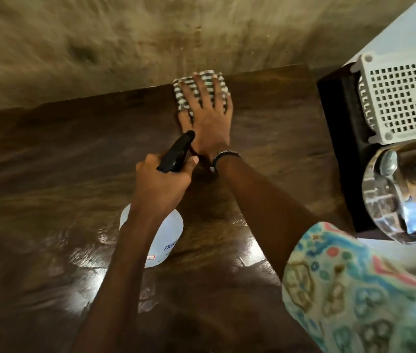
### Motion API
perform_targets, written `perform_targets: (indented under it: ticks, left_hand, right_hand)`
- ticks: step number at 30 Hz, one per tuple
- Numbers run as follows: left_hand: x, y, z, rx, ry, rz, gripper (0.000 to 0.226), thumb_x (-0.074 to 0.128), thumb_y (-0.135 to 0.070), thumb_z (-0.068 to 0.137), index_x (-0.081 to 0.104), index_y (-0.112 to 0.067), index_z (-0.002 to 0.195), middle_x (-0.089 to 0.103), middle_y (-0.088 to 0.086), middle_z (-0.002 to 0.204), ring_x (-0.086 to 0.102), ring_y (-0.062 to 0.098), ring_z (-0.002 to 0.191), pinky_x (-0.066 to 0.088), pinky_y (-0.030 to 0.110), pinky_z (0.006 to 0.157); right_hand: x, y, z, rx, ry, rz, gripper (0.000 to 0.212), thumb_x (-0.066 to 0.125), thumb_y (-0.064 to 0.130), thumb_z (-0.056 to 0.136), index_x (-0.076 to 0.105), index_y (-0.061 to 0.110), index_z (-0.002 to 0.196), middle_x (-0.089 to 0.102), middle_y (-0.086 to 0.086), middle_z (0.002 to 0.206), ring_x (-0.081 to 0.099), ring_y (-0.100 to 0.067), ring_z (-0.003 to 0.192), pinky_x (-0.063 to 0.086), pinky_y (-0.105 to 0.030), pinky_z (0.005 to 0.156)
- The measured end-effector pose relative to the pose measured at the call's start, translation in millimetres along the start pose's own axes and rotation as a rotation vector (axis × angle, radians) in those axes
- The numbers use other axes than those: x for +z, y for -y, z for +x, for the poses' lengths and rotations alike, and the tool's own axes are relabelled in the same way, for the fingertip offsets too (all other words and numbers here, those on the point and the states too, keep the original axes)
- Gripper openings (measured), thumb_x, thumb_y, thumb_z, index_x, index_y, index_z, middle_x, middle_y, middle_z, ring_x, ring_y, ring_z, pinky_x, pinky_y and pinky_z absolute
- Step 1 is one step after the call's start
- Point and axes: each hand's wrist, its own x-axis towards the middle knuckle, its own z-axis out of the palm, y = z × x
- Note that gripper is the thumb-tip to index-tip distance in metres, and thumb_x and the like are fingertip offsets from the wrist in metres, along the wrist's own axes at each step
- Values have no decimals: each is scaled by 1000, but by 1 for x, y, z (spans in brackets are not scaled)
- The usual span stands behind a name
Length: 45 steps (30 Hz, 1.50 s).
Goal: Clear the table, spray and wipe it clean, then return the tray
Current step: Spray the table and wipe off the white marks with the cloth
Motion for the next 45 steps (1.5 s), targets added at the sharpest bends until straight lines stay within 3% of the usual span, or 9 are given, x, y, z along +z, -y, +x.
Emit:
perform_targets:
  ticks: [6,10,18,22,24,29,34,37,45]
  left_hand:
    - [-42,28,-19,26,-70,105,33,72,-35,79,42,-31,66,68,15,94,61,24,84,40,24,62]
    - [-50,43,-21,31,-63,131,22,71,-37,79,65,-16,75,70,15,86,65,26,84,42,26,67]
    - [-47,64,-37,7,-63,98,27,69,-45,78,63,-19,84,68,11,97,62,20,85,37,21,59]
    - [-51,78,-49,-13,-28,89,28,68,-46,78,64,-19,82,69,10,95,58,20,69,40,25,59]
    - [-53,86,-56,-45,-19,84,26,68,-49,76,53,-29,80,67,8,102,61,21,86,43,29,70]
    - [-56,103,-70,-48,-30,101,27,70,-47,75,50,-30,79,68,7,100,54,25,113,43,43,98]
    - [-54,118,-76,-59,-49,145,32,70,-45,75,62,-19,93,65,11,103,57,27,107,47,37,91]
    - [-50,119,-84,-42,-58,138,34,70,-43,77,64,-13,93,66,9,99,55,24,108,41,31,84]
    - [-43,132,-100,-5,11,118,34,69,-47,77,67,-16,92,67,7,96,56,23,105,38,30,80]
  right_hand:
    - [28,66,-40,-309,15,40,49,36,42,92,43,37,141,34,3,154,22,-30,145,18,-54,115]
    - [19,29,-59,-476,99,-31,55,30,48,93,32,36,147,26,4,158,13,-28,148,13,-49,118]
    - [-9,-77,-90,73,-102,8,58,31,49,91,31,33,148,25,3,158,14,-28,147,16,-47,118]
    - [0,-65,-132,392,-165,38,57,35,45,93,30,32,148,20,3,159,11,-30,148,13,-49,117]
    - [6,-40,-142,465,-164,65,57,39,43,93,28,33,149,18,3,160,9,-31,148,12,-51,117]
    - [24,31,-159,127,-36,38,58,25,48,93,25,34,149,16,0,160,7,-33,148,8,-56,116]
    - [38,48,-207,-388,48,35,50,36,44,91,51,26,135,39,-5,151,25,-34,144,26,-58,113]
    - [30,1,-220,-490,85,-46,56,40,47,91,36,33,145,33,-2,155,19,-30,146,18,-51,117]
    - [1,-96,-245,184,-90,24,59,35,47,90,31,34,147,25,4,158,14,-27,147,17,-49,117]
